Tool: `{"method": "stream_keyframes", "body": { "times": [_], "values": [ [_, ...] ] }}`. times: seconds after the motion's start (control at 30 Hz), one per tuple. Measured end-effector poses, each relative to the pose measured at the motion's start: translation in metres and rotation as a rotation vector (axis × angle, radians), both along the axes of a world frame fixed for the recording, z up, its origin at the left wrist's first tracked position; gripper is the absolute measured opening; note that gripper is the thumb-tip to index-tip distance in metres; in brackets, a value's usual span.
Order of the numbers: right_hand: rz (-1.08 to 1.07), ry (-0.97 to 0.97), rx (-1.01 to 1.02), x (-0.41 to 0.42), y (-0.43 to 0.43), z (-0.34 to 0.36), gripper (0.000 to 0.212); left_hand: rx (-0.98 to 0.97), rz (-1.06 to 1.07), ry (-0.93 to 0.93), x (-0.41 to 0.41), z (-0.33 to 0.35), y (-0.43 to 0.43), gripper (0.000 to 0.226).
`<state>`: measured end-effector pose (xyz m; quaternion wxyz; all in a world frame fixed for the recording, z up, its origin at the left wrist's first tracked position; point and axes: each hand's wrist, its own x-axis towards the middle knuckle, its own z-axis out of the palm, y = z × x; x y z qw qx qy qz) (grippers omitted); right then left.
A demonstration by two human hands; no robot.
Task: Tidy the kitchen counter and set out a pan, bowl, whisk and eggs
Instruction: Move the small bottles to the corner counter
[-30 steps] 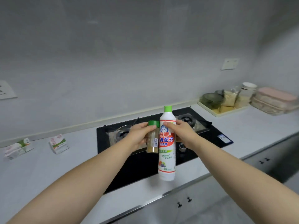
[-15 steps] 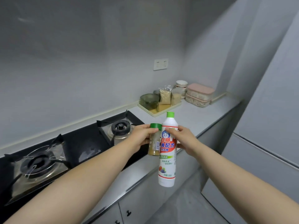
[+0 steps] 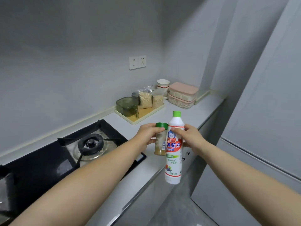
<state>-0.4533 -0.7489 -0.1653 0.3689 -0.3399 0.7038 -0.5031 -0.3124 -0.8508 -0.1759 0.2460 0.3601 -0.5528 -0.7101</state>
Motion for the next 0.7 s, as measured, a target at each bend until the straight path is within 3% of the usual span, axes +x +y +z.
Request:
{"method": "stream_keyframes", "body": {
  "times": [0.33, 0.7],
  "values": [
    [-0.002, 0.072, 0.028, -0.083, -0.092, 0.019, 0.032, 0.037, -0.002, 0.005, -0.078, 0.005, -0.098, 0.037],
    [-0.039, 0.136, 0.025, -0.163, -0.169, -0.014, 0.038, 0.029, 0.077, -0.058, -0.157, -0.020, -0.161, 0.040]
  ]
}}
